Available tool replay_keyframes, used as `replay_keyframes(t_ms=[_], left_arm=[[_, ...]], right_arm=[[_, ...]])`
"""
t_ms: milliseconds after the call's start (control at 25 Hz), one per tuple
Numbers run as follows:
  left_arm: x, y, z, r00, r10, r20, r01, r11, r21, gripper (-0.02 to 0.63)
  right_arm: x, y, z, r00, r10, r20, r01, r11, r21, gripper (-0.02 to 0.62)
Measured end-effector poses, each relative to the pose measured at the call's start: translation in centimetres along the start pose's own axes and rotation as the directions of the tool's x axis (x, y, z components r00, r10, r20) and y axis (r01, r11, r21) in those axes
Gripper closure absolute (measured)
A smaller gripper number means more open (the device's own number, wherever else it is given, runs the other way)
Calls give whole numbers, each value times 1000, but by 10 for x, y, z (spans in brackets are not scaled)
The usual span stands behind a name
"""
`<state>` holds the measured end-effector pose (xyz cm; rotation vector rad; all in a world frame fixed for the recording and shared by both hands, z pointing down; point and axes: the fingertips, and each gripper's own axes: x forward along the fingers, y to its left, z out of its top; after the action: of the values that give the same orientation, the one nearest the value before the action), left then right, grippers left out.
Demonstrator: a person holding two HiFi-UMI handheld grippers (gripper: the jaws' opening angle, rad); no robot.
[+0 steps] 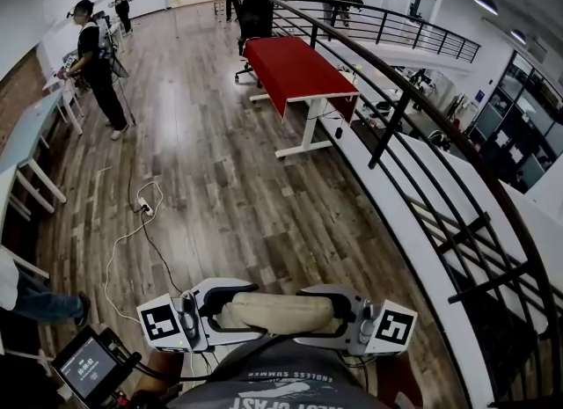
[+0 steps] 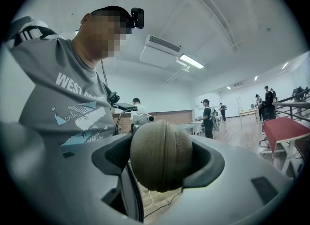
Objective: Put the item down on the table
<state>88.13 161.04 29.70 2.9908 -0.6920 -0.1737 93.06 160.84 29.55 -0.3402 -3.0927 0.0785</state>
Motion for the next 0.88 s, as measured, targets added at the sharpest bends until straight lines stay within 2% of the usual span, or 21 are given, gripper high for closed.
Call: replay_keyframes(t_ms=[200, 400, 560, 880], left_arm=[[29, 69, 5, 999, 12, 33, -12, 1000, 1, 285], [51, 126, 10, 999, 42, 22, -42, 999, -8, 285], [68, 154, 15, 998, 67, 9, -68, 997, 36, 285], [92, 188, 21, 992, 106, -63, -104, 994, 31, 285]], right_arm=[[-13, -75, 4, 1000, 14, -16, -14, 1000, 22, 325], [-20, -137, 12, 999, 39, -6, -39, 999, 18, 325], [-30, -169, 14, 998, 70, 7, -70, 998, -3, 325], [-45, -210, 24, 993, 108, 44, -108, 994, 1, 325]])
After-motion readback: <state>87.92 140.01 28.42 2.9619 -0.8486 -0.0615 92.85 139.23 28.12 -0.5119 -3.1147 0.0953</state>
